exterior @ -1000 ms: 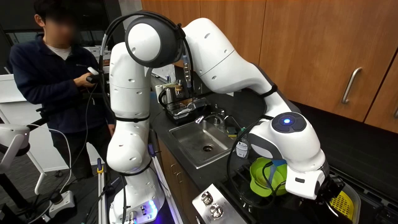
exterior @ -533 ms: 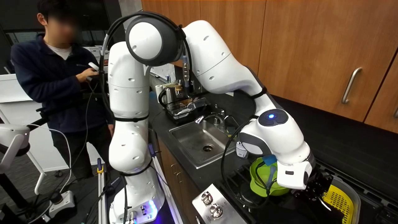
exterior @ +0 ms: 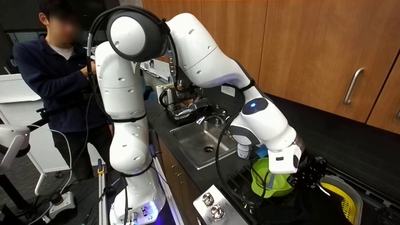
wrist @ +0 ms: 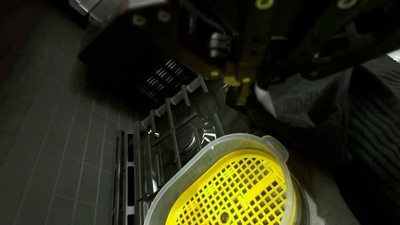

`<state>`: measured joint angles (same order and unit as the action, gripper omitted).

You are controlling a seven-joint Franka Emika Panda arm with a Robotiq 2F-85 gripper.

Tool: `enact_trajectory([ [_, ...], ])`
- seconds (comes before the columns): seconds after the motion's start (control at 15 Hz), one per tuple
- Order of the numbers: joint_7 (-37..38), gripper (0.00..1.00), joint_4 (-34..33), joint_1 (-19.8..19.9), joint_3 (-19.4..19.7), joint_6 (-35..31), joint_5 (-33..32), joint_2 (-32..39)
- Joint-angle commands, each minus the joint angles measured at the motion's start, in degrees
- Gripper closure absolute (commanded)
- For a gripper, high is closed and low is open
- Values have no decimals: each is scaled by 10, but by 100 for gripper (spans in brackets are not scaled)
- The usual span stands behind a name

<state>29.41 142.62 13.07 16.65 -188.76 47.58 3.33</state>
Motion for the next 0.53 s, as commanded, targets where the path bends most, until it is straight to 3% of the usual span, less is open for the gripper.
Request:
enact_trajectory([
  [0.0,-27,99,50,-3,-18,-7,2,-81],
  [0.47,-47,99,76,5,-28,63,-6,-147],
])
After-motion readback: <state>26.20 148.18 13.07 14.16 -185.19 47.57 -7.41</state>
